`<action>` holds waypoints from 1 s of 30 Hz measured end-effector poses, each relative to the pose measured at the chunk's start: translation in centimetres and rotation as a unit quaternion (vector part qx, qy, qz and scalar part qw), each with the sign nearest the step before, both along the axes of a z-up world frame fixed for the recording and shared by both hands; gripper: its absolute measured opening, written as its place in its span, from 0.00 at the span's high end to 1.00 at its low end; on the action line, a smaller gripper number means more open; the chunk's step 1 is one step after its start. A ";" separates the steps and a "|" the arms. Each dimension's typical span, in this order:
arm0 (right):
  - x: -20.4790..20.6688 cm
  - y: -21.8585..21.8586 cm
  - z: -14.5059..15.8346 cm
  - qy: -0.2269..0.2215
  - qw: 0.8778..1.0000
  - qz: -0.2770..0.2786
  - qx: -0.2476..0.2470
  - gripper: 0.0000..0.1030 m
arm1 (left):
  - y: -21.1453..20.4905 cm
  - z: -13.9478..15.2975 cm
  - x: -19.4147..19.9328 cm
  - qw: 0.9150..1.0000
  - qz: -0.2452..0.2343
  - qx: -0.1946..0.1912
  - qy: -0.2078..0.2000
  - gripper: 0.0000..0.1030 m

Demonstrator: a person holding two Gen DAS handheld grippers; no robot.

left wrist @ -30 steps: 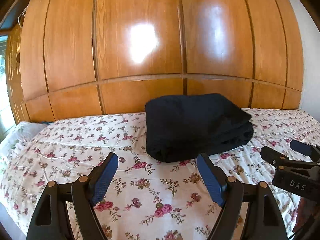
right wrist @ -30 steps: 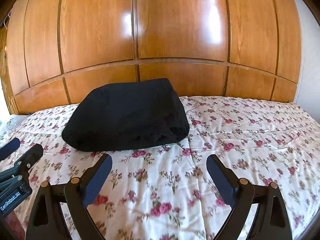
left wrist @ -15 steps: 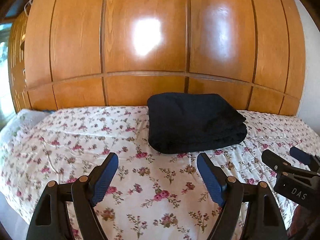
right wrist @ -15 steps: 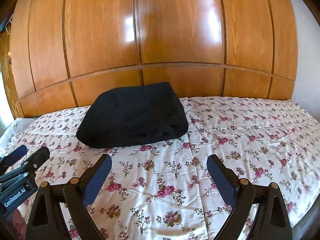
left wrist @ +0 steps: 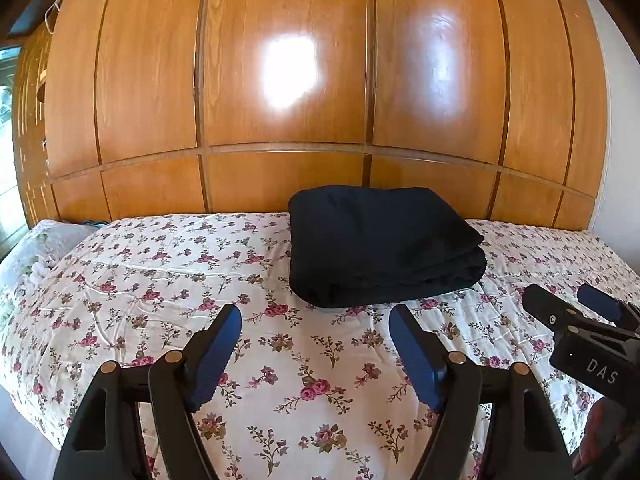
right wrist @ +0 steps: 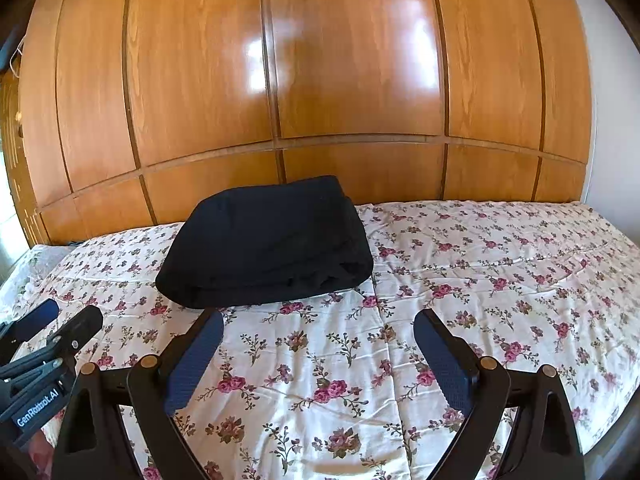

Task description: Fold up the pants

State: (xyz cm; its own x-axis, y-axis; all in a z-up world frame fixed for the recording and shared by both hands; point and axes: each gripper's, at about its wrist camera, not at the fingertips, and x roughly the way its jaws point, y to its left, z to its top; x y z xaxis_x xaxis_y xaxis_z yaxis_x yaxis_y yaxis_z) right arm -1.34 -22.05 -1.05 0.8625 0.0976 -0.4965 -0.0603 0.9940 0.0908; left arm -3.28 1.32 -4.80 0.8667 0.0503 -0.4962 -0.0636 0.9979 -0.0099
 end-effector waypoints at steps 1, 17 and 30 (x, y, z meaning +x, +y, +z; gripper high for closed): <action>0.0 0.0 0.0 0.000 1.000 0.000 0.000 0.06 | 0.0 0.0 0.0 1.000 -0.001 0.000 0.000 0.25; 0.0 0.2 -0.2 0.003 1.000 0.003 -0.001 0.06 | 0.1 -0.5 0.4 1.000 -0.001 -0.006 0.020 0.31; 0.1 0.4 -0.4 0.008 1.000 0.003 0.002 0.06 | 0.2 -0.9 0.7 0.999 -0.003 -0.007 0.032 0.31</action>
